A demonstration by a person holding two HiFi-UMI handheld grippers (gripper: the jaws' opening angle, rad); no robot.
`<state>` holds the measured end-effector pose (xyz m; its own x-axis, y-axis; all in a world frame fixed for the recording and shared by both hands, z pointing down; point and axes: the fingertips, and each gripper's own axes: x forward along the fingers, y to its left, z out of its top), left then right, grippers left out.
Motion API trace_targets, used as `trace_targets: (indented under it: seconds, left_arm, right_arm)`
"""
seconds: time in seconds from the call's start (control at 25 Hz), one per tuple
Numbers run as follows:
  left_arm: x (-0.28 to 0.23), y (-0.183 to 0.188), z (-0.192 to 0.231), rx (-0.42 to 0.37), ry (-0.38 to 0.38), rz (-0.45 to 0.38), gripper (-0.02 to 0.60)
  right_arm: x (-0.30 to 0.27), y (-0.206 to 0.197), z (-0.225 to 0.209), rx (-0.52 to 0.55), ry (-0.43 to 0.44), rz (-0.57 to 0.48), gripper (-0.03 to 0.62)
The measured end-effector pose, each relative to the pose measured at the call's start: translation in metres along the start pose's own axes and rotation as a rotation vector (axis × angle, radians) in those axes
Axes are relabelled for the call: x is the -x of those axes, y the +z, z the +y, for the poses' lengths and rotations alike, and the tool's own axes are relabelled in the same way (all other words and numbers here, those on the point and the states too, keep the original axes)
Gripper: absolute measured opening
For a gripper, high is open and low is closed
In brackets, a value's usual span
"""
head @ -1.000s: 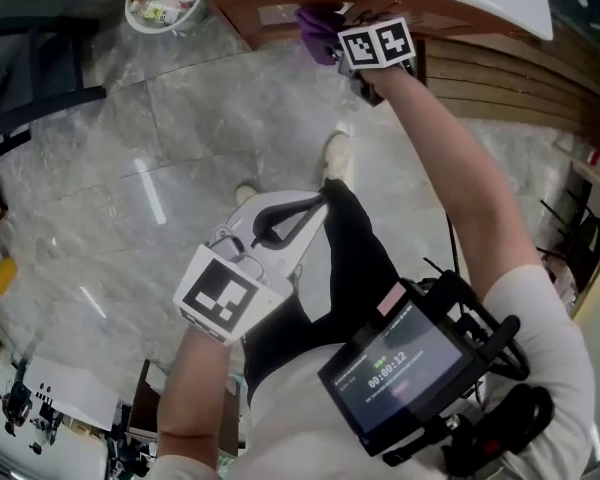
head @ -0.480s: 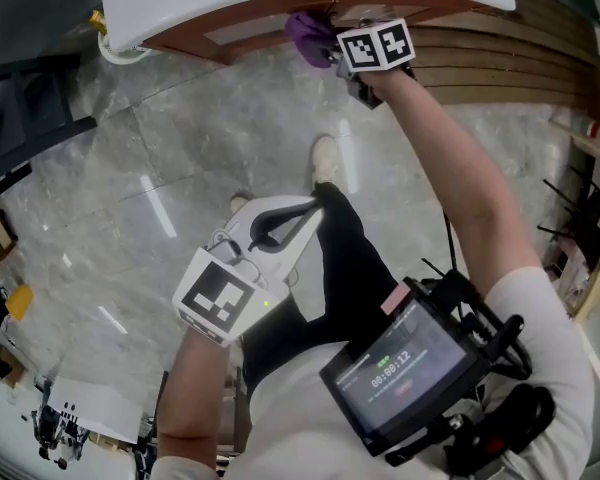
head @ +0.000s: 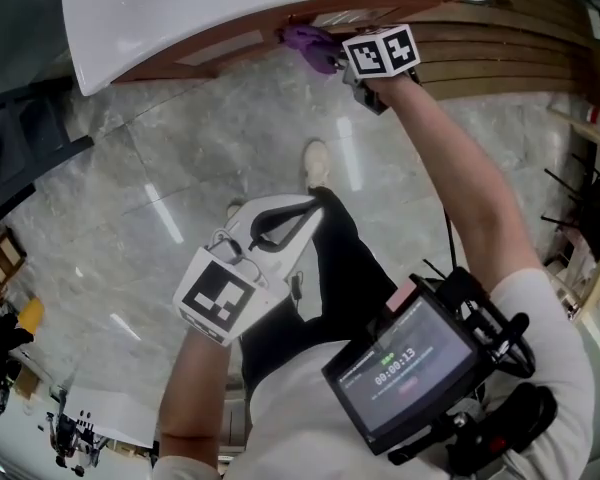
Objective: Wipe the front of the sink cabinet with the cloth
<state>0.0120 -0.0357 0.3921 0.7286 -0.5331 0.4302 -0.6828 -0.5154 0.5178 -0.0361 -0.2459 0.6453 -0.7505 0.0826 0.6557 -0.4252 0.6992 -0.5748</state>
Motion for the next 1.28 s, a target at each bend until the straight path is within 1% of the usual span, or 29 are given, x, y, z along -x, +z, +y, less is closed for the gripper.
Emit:
trace_targets:
  seconds: [0.36, 0.68, 0.96, 1.28]
  left_arm:
    - [-0.04, 0.016, 0.004, -0.013, -0.02, 0.031, 0.003]
    - [-0.07, 0.03, 0.009, -0.021, -0.04, 0.041, 0.003]
    - [-0.084, 0.033, 0.011, -0.037, -0.058, 0.06, 0.003]
    - [-0.086, 0.035, 0.014, -0.045, -0.064, 0.07, 0.003]
  right_arm:
    - [0.034, -0.006, -0.072, -0.053, -0.082, -0.015, 0.06]
    - [0.069, -0.014, -0.125, -0.094, -0.141, -0.019, 0.06]
    - [0.099, -0.022, -0.168, -0.139, -0.215, -0.036, 0.06]
    - [0.125, -0.028, -0.2, -0.171, -0.306, -0.032, 0.06]
